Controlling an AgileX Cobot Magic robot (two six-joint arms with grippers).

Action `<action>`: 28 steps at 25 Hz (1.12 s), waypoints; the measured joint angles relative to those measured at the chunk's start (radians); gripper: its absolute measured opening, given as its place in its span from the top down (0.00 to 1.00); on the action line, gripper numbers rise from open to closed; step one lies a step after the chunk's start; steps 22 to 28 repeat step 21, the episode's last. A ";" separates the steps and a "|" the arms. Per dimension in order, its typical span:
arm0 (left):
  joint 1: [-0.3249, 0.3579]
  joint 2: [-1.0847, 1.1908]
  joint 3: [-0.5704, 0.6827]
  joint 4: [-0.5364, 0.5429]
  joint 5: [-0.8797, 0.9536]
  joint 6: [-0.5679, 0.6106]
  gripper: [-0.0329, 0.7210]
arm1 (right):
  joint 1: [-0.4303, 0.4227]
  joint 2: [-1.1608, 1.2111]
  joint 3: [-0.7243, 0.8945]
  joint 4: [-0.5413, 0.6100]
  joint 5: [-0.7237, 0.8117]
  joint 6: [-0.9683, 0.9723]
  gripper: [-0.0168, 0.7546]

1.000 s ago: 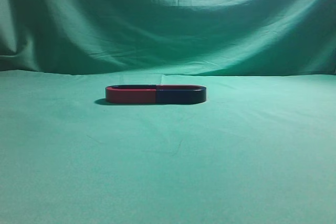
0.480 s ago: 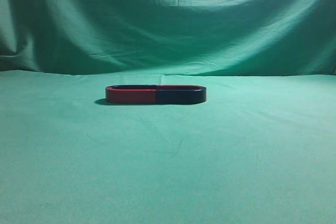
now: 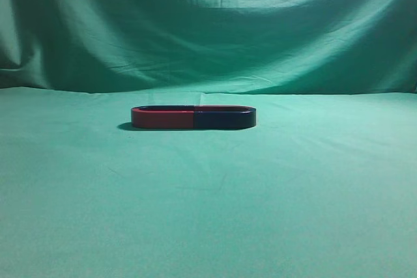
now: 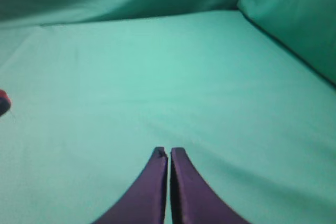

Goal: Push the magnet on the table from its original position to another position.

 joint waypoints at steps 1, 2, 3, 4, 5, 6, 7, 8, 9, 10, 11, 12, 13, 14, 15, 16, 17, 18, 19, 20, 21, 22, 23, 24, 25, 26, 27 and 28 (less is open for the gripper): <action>0.000 0.000 0.000 0.000 0.000 0.000 0.46 | 0.000 0.000 0.000 0.000 0.016 0.000 0.98; 0.000 0.000 0.000 0.000 0.000 0.000 0.46 | 0.000 -0.001 0.002 -0.002 0.031 0.000 0.98; 0.000 0.000 0.000 0.000 0.000 0.000 0.46 | 0.000 -0.001 0.002 -0.002 0.042 0.000 0.98; 0.000 0.000 0.000 0.000 0.000 0.000 0.46 | -0.002 -0.001 0.002 -0.002 0.044 0.000 0.98; 0.000 0.000 0.000 0.000 0.000 0.000 0.46 | -0.002 -0.001 0.002 -0.002 0.044 0.000 0.98; 0.000 0.000 0.000 0.000 0.000 0.000 0.46 | -0.002 -0.001 0.002 -0.002 0.046 0.000 0.98; 0.000 0.000 0.000 0.000 0.000 0.000 0.46 | -0.002 -0.001 0.002 -0.002 0.046 0.000 0.98; 0.000 0.000 0.000 0.000 0.000 0.000 0.46 | -0.002 -0.001 0.002 -0.002 0.046 0.000 0.98; 0.000 0.000 0.000 0.000 0.000 0.000 0.46 | -0.002 -0.001 0.002 -0.002 0.046 0.000 0.98; 0.000 0.000 0.000 0.000 0.000 0.000 0.46 | -0.002 -0.001 0.002 -0.002 0.046 0.000 0.98; 0.000 0.000 0.000 0.000 0.000 0.000 0.46 | -0.002 -0.001 0.002 -0.002 0.046 0.000 0.98; 0.000 0.000 0.000 0.000 0.000 0.000 0.46 | -0.002 -0.001 0.002 -0.002 0.046 0.000 0.98; 0.000 0.000 0.000 0.000 0.000 0.000 0.46 | -0.002 -0.001 0.002 -0.002 0.046 0.000 0.98; 0.000 0.000 0.000 0.000 0.000 0.000 0.46 | -0.002 -0.001 0.002 -0.002 0.046 0.000 0.98; 0.000 0.000 0.000 0.000 0.000 0.000 0.46 | -0.002 -0.001 0.002 -0.002 0.046 0.000 0.98; 0.000 0.000 0.000 0.000 0.000 0.000 0.46 | -0.002 -0.001 0.002 -0.002 0.046 0.000 0.98; 0.000 0.000 0.000 0.000 0.000 0.000 0.46 | -0.002 -0.001 0.002 -0.002 0.046 0.000 0.98; 0.000 0.000 0.000 0.000 0.000 0.000 0.46 | -0.002 -0.001 0.002 -0.002 0.046 0.000 0.98; 0.000 0.000 0.000 0.000 0.000 0.000 0.46 | -0.002 -0.001 0.002 -0.002 0.046 0.000 0.98; 0.000 0.000 0.000 0.000 0.000 0.000 0.46 | -0.002 -0.001 0.002 -0.004 0.046 0.000 0.98; 0.000 0.000 0.000 0.000 0.000 0.000 0.46 | -0.002 -0.001 0.002 -0.004 0.046 0.000 0.98; 0.000 0.000 0.000 0.000 0.000 0.000 0.46 | -0.002 -0.001 0.002 -0.004 0.046 0.000 0.98; 0.000 0.000 0.000 0.000 0.000 0.000 0.46 | -0.002 -0.001 0.002 -0.004 0.046 0.000 0.98; 0.000 0.000 0.000 0.000 0.000 0.000 0.46 | -0.002 -0.001 0.002 -0.004 0.046 0.000 0.98; 0.000 0.000 0.000 0.000 0.000 0.000 0.46 | -0.002 -0.001 0.002 -0.004 0.046 0.000 0.98; 0.000 0.000 0.000 0.000 0.000 0.000 0.46 | -0.002 -0.001 0.002 -0.004 0.046 0.000 0.98; 0.000 0.000 0.000 0.000 0.000 0.000 0.46 | -0.002 -0.001 0.002 -0.004 0.046 0.000 0.98; 0.000 0.000 0.000 0.000 0.000 0.000 0.46 | -0.002 -0.001 0.002 -0.004 0.046 0.000 0.98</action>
